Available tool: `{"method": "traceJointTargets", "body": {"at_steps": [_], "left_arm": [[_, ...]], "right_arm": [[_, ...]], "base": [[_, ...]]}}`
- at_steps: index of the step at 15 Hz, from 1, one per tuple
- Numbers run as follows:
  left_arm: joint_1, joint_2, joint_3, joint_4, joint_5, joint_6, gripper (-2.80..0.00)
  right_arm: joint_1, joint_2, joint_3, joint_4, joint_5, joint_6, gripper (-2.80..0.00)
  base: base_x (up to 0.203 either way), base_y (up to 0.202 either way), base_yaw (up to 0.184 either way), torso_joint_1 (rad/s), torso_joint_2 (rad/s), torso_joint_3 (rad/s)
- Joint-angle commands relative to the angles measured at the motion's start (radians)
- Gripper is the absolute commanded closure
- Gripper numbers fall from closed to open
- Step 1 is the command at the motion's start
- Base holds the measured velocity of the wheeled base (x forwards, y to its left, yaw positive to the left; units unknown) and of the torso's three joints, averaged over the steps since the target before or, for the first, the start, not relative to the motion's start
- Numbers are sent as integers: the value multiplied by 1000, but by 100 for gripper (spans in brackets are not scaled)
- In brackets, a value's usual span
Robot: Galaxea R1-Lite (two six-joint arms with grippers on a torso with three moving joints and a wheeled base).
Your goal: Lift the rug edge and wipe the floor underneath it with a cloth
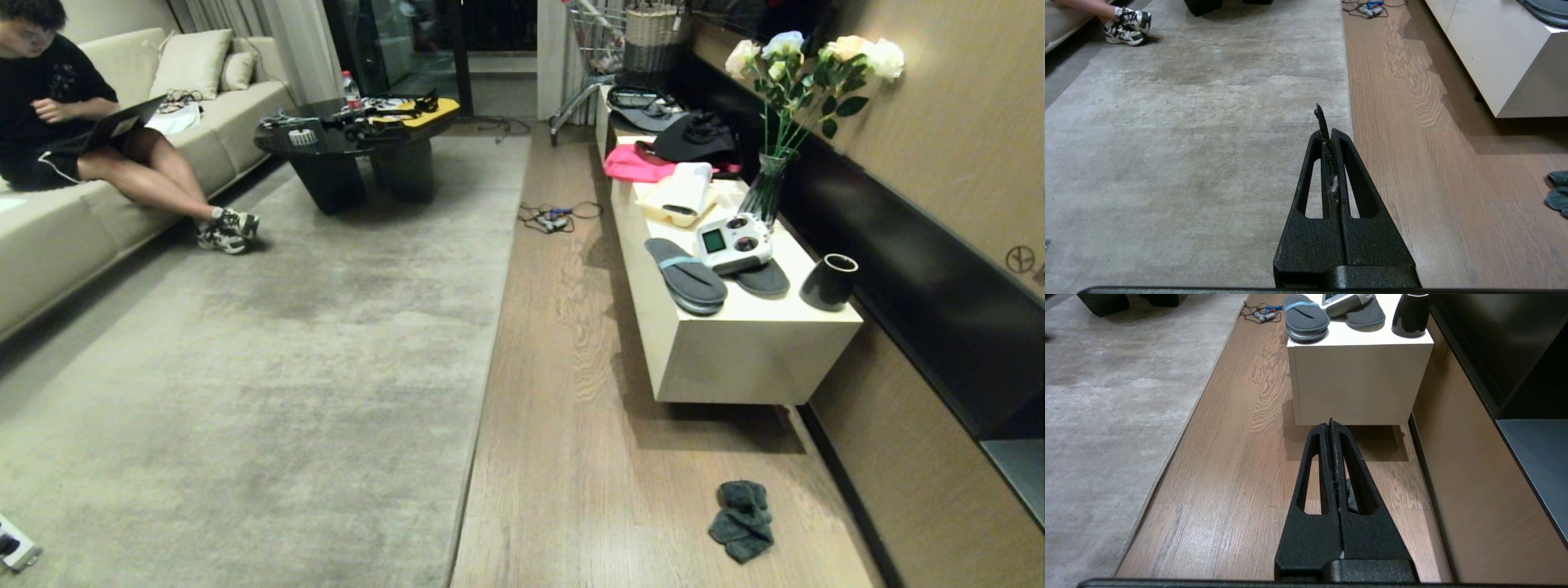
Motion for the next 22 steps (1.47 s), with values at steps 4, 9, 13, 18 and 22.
{"method": "traceJointTargets", "body": {"at_steps": [4,9,13,18,22], "left_arm": [[0,1,0,0,0,-1,0],[-1,0,0,0,0,-1,0],[0,1,0,0,0,-1,0],[-1,0,0,0,0,-1,0],[1,1,0,0,0,-1,0]], "right_arm": [[0,2,0,0,0,0,0],[0,2,0,0,0,0,0],[0,2,0,0,0,0,0],[0,2,0,0,0,2,0],[0,2,0,0,0,0,0]], "base": [[0,0,0,2,3,53],[0,0,0,0,0,0],[0,0,0,0,0,0],[0,0,0,0,0,0],[0,0,0,0,0,0]]}}
